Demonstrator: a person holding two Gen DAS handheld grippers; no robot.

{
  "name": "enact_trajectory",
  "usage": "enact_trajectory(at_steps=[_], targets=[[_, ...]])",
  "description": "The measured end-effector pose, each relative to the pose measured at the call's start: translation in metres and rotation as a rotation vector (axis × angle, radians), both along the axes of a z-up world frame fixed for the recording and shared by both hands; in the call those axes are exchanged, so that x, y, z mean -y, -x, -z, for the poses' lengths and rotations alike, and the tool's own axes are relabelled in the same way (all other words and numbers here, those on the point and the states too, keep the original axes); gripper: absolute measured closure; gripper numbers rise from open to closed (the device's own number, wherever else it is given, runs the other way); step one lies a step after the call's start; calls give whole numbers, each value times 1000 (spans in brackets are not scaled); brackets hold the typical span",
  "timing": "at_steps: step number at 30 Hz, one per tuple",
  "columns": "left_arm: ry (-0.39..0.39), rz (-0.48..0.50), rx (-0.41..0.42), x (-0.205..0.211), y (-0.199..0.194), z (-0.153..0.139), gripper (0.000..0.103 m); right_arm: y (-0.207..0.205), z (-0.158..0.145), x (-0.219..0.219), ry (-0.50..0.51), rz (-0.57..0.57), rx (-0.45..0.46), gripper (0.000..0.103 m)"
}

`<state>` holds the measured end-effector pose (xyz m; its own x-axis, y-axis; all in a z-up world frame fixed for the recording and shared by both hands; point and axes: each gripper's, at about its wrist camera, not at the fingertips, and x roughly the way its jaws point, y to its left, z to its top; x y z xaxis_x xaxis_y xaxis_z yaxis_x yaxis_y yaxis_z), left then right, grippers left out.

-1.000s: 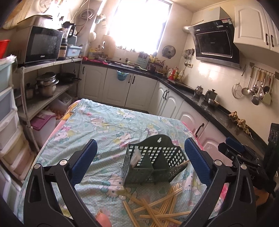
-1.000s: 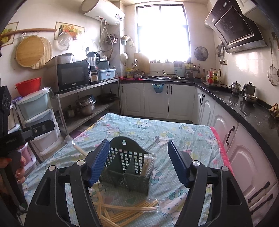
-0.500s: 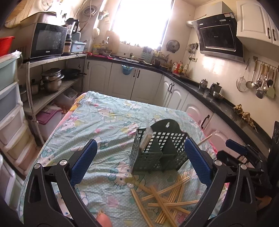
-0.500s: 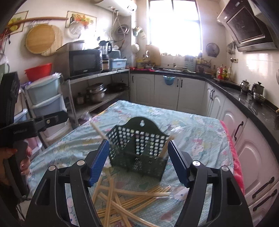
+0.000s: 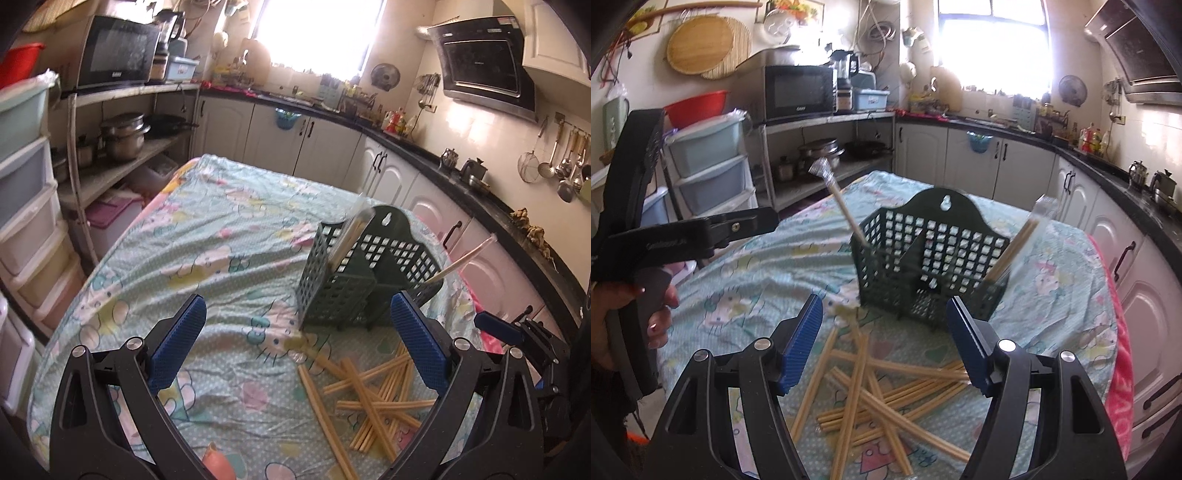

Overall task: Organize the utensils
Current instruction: 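Withdraw both tools from the basket back toward the chopstick pile, then lower both tools onto the chopstick pile and close them on chopsticks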

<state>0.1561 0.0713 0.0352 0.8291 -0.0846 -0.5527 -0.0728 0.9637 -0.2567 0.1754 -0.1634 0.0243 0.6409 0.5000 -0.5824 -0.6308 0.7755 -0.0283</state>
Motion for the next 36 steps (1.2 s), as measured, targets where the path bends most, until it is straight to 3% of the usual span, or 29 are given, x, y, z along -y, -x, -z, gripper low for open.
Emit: enact_trajectory(at_steps=[4,8,22,30,36], targets=[[12,-4,-33,-3,-2,13,11,1,12,-6,17,-15,-32,37],[29,-2,-74,-6,-6,27,13,0,26,-11,44,-26,-65,45],[191,87,-298,-2,-32,88,61,-33,67,-21,53,-31,-215,65],[317,121,-387,1,-49,114,71,-53,86,-33,53,-52,-309,72],[363,133,-438,1,-65,126,74,-69,97,-36,41,-50,-379,75]])
